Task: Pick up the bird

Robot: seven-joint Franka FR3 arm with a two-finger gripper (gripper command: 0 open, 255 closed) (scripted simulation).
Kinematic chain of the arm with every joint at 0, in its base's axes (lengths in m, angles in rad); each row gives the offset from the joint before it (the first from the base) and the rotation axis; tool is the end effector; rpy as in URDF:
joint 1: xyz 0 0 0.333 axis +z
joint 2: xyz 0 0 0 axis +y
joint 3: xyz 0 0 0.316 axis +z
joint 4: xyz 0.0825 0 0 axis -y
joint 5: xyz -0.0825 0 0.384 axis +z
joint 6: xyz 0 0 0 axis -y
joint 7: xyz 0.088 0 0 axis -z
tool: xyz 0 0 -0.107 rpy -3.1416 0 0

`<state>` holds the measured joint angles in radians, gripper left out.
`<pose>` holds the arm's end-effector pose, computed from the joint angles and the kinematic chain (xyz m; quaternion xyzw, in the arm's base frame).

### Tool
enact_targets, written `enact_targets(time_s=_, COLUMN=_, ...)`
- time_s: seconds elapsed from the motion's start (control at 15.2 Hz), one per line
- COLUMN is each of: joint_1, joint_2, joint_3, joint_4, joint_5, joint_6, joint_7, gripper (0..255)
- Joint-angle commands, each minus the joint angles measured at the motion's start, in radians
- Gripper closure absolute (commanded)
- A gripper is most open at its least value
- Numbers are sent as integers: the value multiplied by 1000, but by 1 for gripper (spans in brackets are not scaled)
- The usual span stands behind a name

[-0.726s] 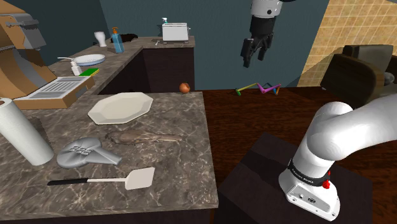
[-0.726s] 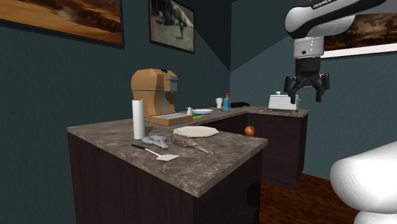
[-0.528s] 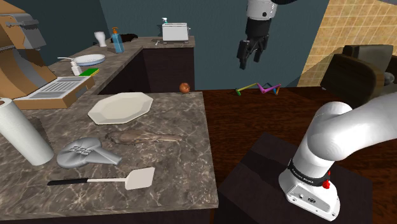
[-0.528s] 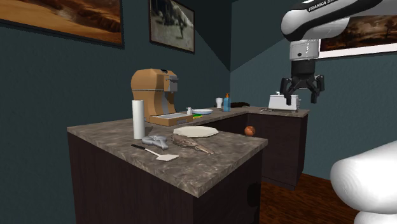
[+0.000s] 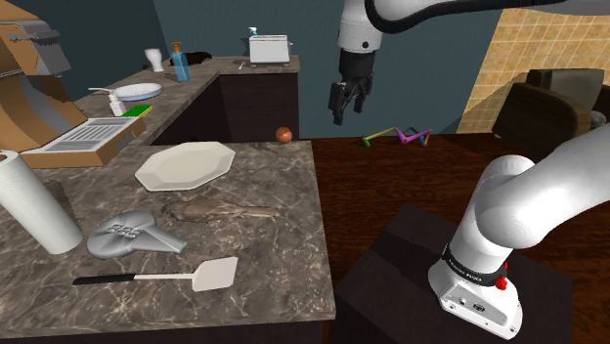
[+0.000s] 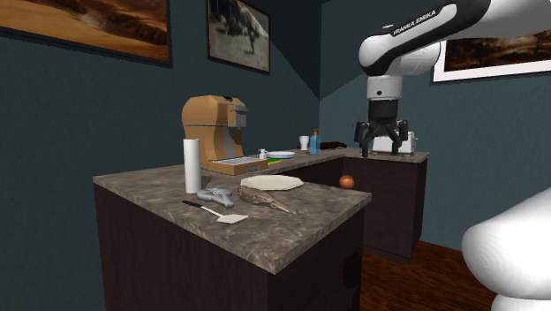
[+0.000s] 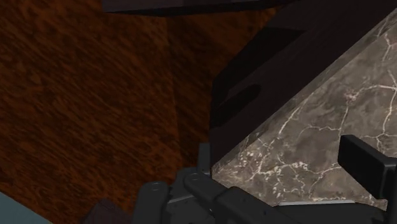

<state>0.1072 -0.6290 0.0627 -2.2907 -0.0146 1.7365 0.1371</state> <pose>0.3609 0.0655 0.5838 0.9989 0.0120 0.0403 0.0200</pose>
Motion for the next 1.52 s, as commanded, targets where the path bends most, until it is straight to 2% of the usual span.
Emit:
enact_targets(time_s=0.0, joint_1=20, joint_2=51, joint_3=18, joint_4=12, joint_5=18, joint_6=41, joint_7=-1, gripper=0)
enact_targets(time_s=0.79, joint_1=129, joint_2=347, joint_3=133, joint_4=134, joint_5=93, joint_6=227, joint_7=-7, gripper=0)
enact_targets(time_s=1.45, joint_1=212, joint_2=611, joint_3=231, joint_4=313, joint_5=94, joint_6=325, joint_7=-4, gripper=0)
